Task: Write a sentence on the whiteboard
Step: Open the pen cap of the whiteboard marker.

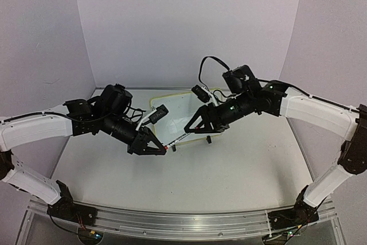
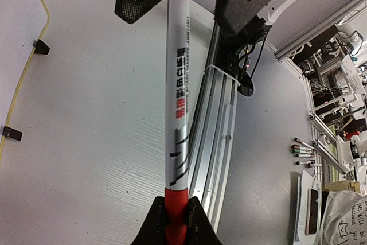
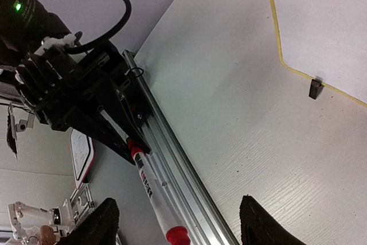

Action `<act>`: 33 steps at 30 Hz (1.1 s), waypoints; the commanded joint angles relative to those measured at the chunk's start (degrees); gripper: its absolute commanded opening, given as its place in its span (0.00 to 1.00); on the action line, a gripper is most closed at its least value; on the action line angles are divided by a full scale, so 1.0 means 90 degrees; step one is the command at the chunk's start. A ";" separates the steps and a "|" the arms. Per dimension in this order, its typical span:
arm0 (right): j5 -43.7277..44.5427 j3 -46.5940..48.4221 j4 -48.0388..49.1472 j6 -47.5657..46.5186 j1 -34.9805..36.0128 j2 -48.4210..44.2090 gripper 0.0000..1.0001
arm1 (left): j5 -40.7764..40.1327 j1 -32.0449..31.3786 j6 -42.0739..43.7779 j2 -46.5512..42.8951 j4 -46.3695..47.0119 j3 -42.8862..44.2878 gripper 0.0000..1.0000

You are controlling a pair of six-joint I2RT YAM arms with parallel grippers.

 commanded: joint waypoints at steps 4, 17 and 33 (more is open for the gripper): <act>-0.1215 0.0025 0.0509 0.0046 0.0059 0.0130 0.48 | 0.0401 -0.0001 0.0194 0.0240 0.0008 0.0328 0.00; -0.1389 -0.0211 0.0547 -0.0019 0.0253 0.0209 0.34 | 0.0438 -0.0002 0.0117 0.0240 0.0113 0.0316 0.00; -0.1474 -0.0283 0.0582 -0.0514 0.0182 -0.0263 0.00 | 0.0799 -0.0002 -0.0025 0.0157 0.0412 0.0018 0.00</act>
